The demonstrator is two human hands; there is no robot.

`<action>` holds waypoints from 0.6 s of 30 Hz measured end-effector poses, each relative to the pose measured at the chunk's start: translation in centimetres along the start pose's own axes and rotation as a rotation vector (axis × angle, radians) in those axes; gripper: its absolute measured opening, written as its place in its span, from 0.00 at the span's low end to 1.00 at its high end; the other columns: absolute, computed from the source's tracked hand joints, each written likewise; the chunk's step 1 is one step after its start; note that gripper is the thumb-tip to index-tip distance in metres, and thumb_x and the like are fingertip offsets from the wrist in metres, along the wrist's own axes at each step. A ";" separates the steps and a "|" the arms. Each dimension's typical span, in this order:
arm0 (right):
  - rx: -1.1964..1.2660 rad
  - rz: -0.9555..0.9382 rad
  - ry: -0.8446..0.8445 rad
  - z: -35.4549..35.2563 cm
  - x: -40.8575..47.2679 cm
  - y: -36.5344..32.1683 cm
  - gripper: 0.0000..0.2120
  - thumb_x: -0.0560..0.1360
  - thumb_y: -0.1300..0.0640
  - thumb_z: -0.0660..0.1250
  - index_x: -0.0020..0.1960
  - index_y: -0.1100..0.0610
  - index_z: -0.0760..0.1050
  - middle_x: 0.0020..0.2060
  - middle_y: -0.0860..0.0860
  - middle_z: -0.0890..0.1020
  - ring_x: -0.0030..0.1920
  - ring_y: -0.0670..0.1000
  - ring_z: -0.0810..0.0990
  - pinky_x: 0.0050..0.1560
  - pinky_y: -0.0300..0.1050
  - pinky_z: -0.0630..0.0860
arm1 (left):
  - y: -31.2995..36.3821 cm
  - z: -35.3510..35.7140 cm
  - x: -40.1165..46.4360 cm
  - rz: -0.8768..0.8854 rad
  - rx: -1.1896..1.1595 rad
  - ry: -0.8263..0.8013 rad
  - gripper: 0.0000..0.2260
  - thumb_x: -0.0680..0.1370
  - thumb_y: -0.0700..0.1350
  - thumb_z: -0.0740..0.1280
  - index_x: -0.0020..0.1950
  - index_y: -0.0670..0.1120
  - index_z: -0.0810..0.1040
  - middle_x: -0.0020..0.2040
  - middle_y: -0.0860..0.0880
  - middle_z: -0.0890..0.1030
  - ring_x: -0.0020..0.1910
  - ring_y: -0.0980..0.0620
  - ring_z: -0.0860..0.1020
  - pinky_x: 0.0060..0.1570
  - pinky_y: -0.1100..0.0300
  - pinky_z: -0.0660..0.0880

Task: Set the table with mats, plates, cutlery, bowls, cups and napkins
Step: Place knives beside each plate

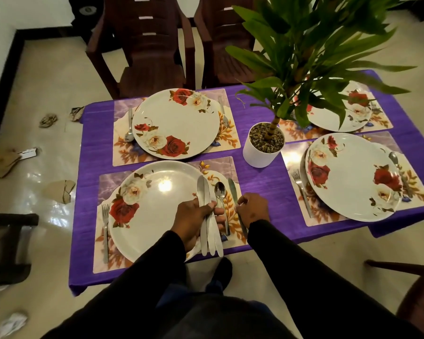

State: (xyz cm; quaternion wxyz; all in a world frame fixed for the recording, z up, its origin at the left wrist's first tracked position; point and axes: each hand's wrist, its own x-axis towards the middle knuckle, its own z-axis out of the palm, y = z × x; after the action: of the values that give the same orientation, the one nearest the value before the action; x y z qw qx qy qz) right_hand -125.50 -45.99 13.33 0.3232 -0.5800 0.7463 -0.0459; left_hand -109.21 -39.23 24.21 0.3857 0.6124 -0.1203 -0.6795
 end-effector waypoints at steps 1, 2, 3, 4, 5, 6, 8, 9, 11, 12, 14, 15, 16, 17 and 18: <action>-0.009 -0.006 0.005 0.1 0.0 0.1 0.04 0.75 0.56 0.73 0.50 0.53 0.81 0.44 0.48 0.81 0.43 0.45 0.78 0.45 0.36 0.74 | -0.1 0.0 -0.1 -0.003 0.005 0.003 0.11 0.83 0.40 0.64 0.61 0.35 0.78 0.45 0.38 0.86 0.42 0.41 0.84 0.46 0.47 0.84; -0.024 -0.013 0.006 0.2 0.0 0.1 0.05 0.76 0.55 0.72 0.51 0.53 0.81 0.46 0.48 0.82 0.44 0.45 0.79 0.46 0.37 0.74 | -0.1 0.0 -0.1 -0.006 0.011 0.004 0.11 0.83 0.40 0.64 0.62 0.35 0.78 0.45 0.38 0.86 0.41 0.42 0.85 0.43 0.48 0.85; -0.040 -0.022 0.004 0.3 0.1 0.2 0.05 0.76 0.55 0.72 0.51 0.53 0.81 0.46 0.49 0.82 0.44 0.46 0.79 0.47 0.37 0.75 | -0.1 0.0 -0.2 -0.010 0.014 0.007 0.12 0.83 0.40 0.64 0.63 0.35 0.77 0.44 0.39 0.86 0.39 0.43 0.85 0.39 0.51 0.84; -0.054 -0.028 0.003 0.3 0.0 0.2 0.06 0.76 0.54 0.71 0.52 0.53 0.81 0.47 0.49 0.83 0.45 0.46 0.79 0.48 0.38 0.76 | -0.1 0.0 -0.4 -0.012 0.012 0.007 0.12 0.83 0.40 0.64 0.63 0.35 0.77 0.43 0.40 0.86 0.38 0.44 0.85 0.37 0.52 0.84; -0.064 -0.032 0.008 0.3 0.0 0.2 0.06 0.77 0.54 0.71 0.52 0.54 0.82 0.47 0.49 0.83 0.45 0.46 0.79 0.50 0.39 0.77 | -0.1 0.1 -0.5 -0.014 0.011 0.008 0.12 0.83 0.40 0.64 0.64 0.35 0.76 0.42 0.40 0.86 0.37 0.44 0.85 0.36 0.53 0.84; -0.072 -0.031 0.015 0.3 -0.1 0.1 0.06 0.77 0.54 0.70 0.53 0.54 0.82 0.47 0.50 0.83 0.45 0.46 0.79 0.51 0.40 0.78 | -0.1 0.2 -0.6 -0.016 0.007 0.005 0.13 0.84 0.39 0.63 0.65 0.35 0.75 0.42 0.40 0.86 0.36 0.45 0.84 0.35 0.53 0.83; -0.084 -0.031 0.018 0.2 -0.1 0.0 0.07 0.77 0.54 0.70 0.53 0.55 0.83 0.47 0.50 0.84 0.45 0.47 0.81 0.52 0.42 0.80 | 0.0 0.4 -0.9 -0.029 -0.016 -0.017 0.13 0.84 0.38 0.62 0.67 0.34 0.74 0.39 0.40 0.83 0.34 0.46 0.82 0.35 0.54 0.82; -0.089 -0.029 0.014 0.2 -0.1 -0.1 0.07 0.77 0.54 0.70 0.53 0.55 0.83 0.47 0.51 0.84 0.45 0.48 0.81 0.53 0.43 0.80 | 0.0 0.4 -0.9 -0.033 -0.023 -0.028 0.14 0.84 0.38 0.62 0.67 0.33 0.73 0.38 0.41 0.82 0.34 0.47 0.81 0.35 0.55 0.82; -0.079 -0.024 0.008 0.1 -0.2 -0.1 0.07 0.77 0.55 0.70 0.53 0.56 0.83 0.47 0.51 0.84 0.45 0.48 0.82 0.53 0.44 0.81 | 0.0 0.5 -0.9 -0.028 -0.014 -0.029 0.14 0.84 0.38 0.62 0.68 0.33 0.73 0.38 0.42 0.83 0.33 0.47 0.81 0.37 0.54 0.83; -0.071 -0.020 0.007 0.1 -0.2 -0.1 0.07 0.77 0.55 0.70 0.53 0.56 0.83 0.47 0.52 0.84 0.45 0.48 0.82 0.53 0.44 0.81 | 0.0 0.5 -0.9 -0.025 -0.006 -0.028 0.14 0.84 0.38 0.62 0.68 0.33 0.73 0.38 0.42 0.83 0.33 0.48 0.82 0.37 0.54 0.83; -0.058 -0.016 0.008 0.0 -0.3 -0.2 0.07 0.77 0.55 0.71 0.54 0.56 0.83 0.48 0.52 0.84 0.45 0.48 0.82 0.54 0.44 0.80 | 0.0 0.6 -1.0 -0.024 0.001 -0.031 0.14 0.84 0.39 0.62 0.67 0.34 0.73 0.37 0.43 0.83 0.33 0.48 0.82 0.37 0.54 0.83; -0.054 -0.016 0.010 0.0 -0.3 -0.2 0.08 0.77 0.55 0.71 0.54 0.56 0.83 0.48 0.52 0.84 0.45 0.48 0.81 0.54 0.44 0.80 | 0.0 0.6 -0.9 -0.023 0.003 -0.027 0.14 0.84 0.39 0.62 0.67 0.34 0.73 0.37 0.43 0.83 0.33 0.48 0.82 0.37 0.54 0.83; -0.050 -0.014 0.011 0.0 -0.3 -0.2 0.08 0.77 0.55 0.71 0.54 0.56 0.83 0.48 0.52 0.84 0.45 0.48 0.81 0.53 0.44 0.80 | -0.1 0.6 -0.9 -0.020 0.002 -0.023 0.14 0.84 0.39 0.63 0.67 0.34 0.73 0.38 0.42 0.83 0.33 0.48 0.82 0.38 0.53 0.83; -0.044 -0.009 0.013 0.0 -0.4 -0.2 0.08 0.77 0.55 0.71 0.54 0.56 0.83 0.48 0.51 0.84 0.45 0.48 0.81 0.53 0.43 0.80 | -0.1 0.6 -0.9 -0.017 0.003 -0.020 0.14 0.84 0.39 0.63 0.68 0.34 0.73 0.38 0.42 0.84 0.33 0.47 0.82 0.38 0.53 0.83; -0.040 -0.006 0.014 0.0 -0.4 -0.2 0.07 0.77 0.55 0.71 0.53 0.56 0.83 0.47 0.51 0.84 0.44 0.47 0.81 0.53 0.43 0.81 | -0.2 0.5 -0.8 -0.015 0.004 -0.019 0.14 0.84 0.39 0.63 0.68 0.34 0.73 0.39 0.41 0.84 0.33 0.47 0.83 0.38 0.52 0.83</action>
State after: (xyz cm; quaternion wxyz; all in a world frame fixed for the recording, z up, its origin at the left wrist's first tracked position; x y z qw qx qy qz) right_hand -125.29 -45.68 13.63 0.3059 -0.5884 0.7476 -0.0360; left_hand -109.80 -38.73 24.81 0.3781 0.6074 -0.1205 -0.6881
